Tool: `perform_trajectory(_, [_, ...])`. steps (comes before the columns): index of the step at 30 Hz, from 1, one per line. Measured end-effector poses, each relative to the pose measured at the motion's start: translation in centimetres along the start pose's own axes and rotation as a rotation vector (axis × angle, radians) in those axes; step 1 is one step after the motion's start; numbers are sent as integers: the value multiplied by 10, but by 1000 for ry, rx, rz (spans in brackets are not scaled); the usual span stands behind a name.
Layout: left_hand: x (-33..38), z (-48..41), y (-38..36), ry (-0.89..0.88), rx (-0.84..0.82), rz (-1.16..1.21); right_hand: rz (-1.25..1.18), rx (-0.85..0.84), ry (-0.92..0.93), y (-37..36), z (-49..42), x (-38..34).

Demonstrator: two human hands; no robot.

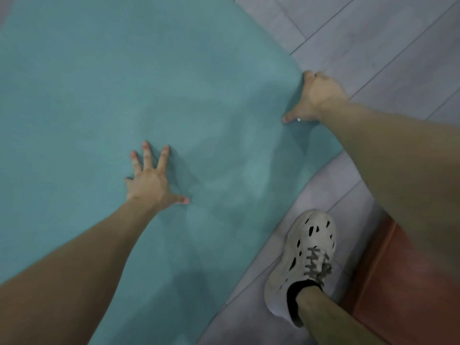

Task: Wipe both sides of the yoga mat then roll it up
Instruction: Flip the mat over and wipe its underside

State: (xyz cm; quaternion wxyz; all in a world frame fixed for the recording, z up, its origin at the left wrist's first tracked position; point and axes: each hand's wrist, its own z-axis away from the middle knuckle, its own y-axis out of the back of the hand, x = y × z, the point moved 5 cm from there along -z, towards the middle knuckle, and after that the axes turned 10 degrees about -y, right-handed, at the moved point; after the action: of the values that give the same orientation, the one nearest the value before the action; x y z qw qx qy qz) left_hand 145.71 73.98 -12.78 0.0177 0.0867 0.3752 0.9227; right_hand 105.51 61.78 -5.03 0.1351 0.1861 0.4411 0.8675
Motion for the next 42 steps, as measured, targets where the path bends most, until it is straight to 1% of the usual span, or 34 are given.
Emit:
perform_trajectory(3, [4, -4, 3, 76, 36, 51, -5, 5, 22, 8, 0, 2])
perform_trajectory(6, [31, -16, 27, 111, 85, 206, -57, -57, 22, 16, 13, 10])
perform_trajectory(9, [85, -14, 77, 166, 134, 506, -99, -93, 63, 25, 54, 17])
perform_trajectory(12, [134, -2, 141, 299, 260, 910, -130, -114, 133, 30, 121, 19])
perform_trajectory(13, [148, 4, 163, 353, 273, 1012, -130, -112, 154, 35, 146, 18])
perform_trajectory(15, [165, 19, 202, 476, 237, 1137, -116, -97, 235, 52, 195, 10])
perform_trajectory(17, [164, 38, 232, 568, 178, 1130, -107, -76, 320, 77, 242, -4])
perform_trajectory(19, [150, 58, 252, 580, 153, 993, -126, -72, 388, 101, 280, -20])
perform_trajectory(21, [130, 87, 272, 576, 156, 869, -206, -102, 426, 126, 312, -29])
perform_trajectory(23, [112, 124, 294, 558, 176, 874, -327, -134, 401, 154, 344, -27])
perform_trajectory(25, [97, 161, 319, 495, 201, 917, -411, -165, 332, 181, 378, -19])
perform_trajectory(28, [81, 217, 351, 434, 237, 961, -394, -204, 278, 211, 436, -13])
perform_trajectory(30, [74, 252, 373, 416, 268, 984, -372, -198, 305, 230, 474, -20])
perform_trajectory(33, [66, 301, 421, 378, 338, 1004, -393, -121, 368, 271, 522, -38])
perform_trajectory(37, [72, 342, 508, 269, 442, 1001, -439, 3, 378, 336, 552, -51])
perform_trajectory(39, [90, 349, 551, 209, 486, 1012, -443, 86, 362, 367, 550, -46])
perform_trajectory(42, [137, 355, 602, 109, 524, 1053, -466, 183, 317, 405, 537, -20])
